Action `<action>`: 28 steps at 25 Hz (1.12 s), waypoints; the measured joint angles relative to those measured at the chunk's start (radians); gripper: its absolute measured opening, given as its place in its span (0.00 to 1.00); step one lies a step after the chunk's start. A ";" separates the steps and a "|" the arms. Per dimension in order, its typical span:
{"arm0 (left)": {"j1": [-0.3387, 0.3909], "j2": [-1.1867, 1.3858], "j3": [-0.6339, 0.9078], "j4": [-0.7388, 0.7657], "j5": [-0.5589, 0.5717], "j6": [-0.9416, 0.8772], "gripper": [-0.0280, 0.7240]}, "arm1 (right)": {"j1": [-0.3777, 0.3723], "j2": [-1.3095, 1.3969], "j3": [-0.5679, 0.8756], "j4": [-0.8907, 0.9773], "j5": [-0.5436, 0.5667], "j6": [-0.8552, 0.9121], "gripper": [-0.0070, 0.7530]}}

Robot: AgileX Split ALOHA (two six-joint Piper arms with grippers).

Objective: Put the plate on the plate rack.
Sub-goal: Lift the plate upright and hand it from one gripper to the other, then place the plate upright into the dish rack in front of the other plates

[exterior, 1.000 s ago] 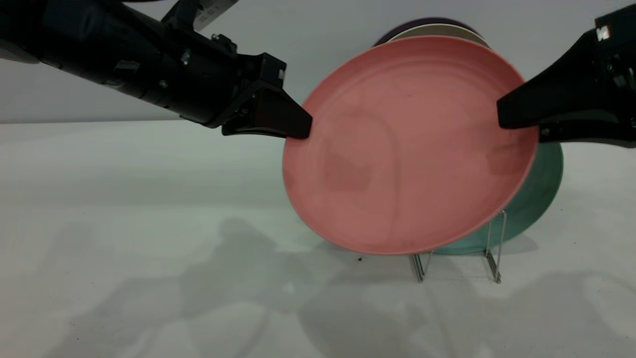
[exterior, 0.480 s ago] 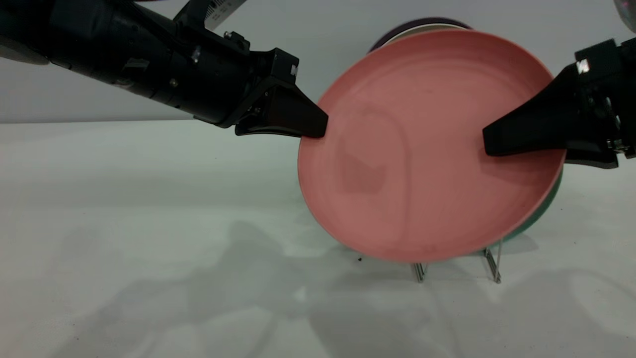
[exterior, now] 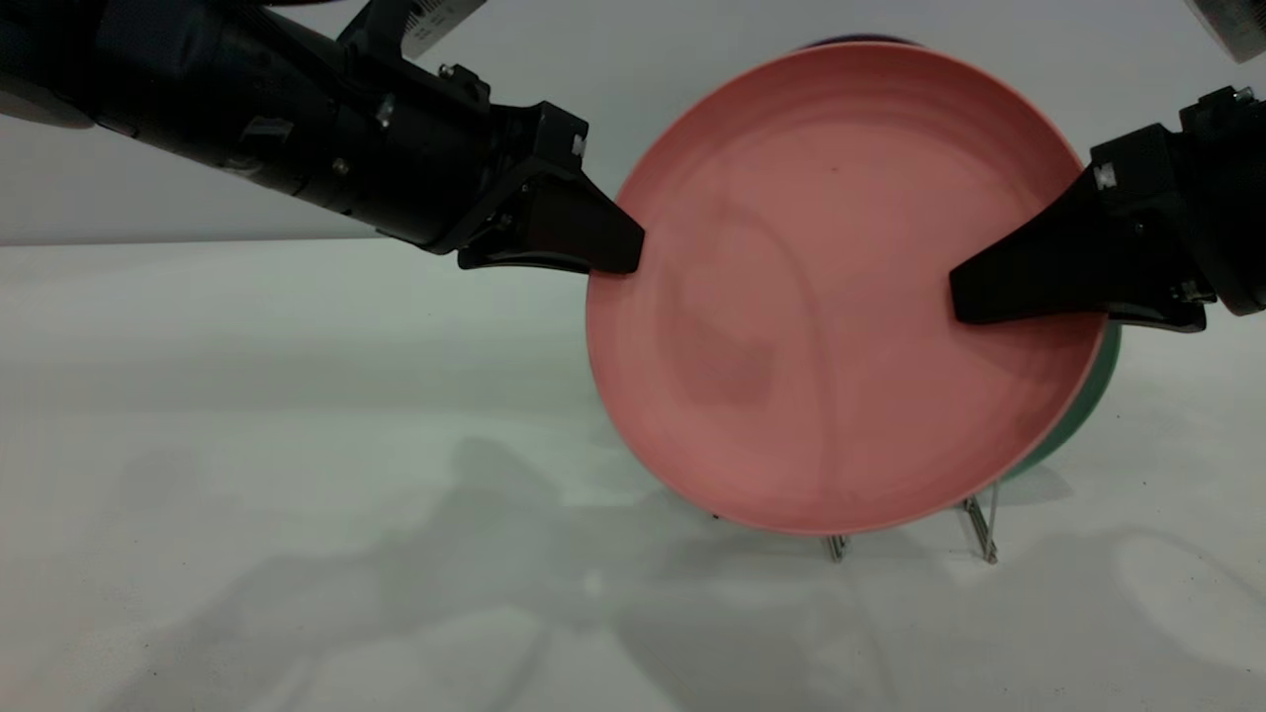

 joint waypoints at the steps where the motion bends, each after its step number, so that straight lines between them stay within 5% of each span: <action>1: -0.002 0.000 0.000 -0.001 0.014 0.000 0.19 | 0.002 0.000 0.000 0.000 0.000 -0.008 0.13; 10: -0.003 -0.021 0.000 -0.004 0.034 -0.019 0.58 | 0.010 -0.001 -0.010 -0.064 -0.074 -0.058 0.13; 28: 0.179 -0.181 0.000 0.170 0.126 -0.177 0.61 | 0.010 -0.270 -0.154 -0.756 -0.305 0.010 0.13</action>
